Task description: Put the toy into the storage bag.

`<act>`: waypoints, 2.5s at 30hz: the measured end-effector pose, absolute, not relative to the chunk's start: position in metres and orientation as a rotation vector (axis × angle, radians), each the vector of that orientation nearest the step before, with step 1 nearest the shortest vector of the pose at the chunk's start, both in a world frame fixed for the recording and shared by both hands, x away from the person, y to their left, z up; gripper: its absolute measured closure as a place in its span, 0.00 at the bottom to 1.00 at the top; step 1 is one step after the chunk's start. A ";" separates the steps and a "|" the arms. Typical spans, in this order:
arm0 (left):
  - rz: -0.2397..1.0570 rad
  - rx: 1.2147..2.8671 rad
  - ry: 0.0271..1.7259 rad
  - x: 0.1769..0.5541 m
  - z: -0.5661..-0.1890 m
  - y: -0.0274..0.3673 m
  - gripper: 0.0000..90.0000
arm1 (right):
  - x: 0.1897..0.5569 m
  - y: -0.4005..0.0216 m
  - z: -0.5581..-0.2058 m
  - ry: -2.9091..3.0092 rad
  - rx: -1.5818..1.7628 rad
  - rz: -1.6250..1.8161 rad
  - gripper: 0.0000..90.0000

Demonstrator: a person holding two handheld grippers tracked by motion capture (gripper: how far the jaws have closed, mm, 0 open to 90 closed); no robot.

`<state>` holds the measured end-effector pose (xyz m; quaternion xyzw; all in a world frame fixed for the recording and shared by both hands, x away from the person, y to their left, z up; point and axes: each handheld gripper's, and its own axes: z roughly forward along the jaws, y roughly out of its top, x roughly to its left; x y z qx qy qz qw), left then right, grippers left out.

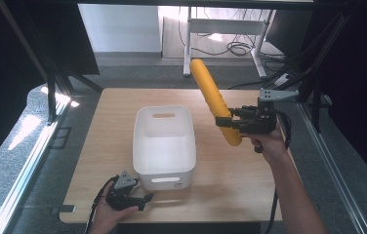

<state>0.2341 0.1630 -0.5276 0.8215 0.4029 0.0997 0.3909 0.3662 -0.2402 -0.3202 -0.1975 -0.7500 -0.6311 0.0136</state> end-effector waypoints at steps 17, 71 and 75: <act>0.273 2.089 1.039 0.235 -0.526 0.171 0.23 | 0.354 -0.228 -0.305 -2.330 -0.532 -2.011 0.58; 0.267 2.106 1.045 0.236 -0.528 0.172 0.22 | 0.323 -0.163 -0.287 -2.260 -0.236 -2.004 0.58; 0.267 2.107 1.045 0.236 -0.528 0.172 0.22 | 0.323 -0.156 -0.288 -2.260 -0.222 -1.985 0.58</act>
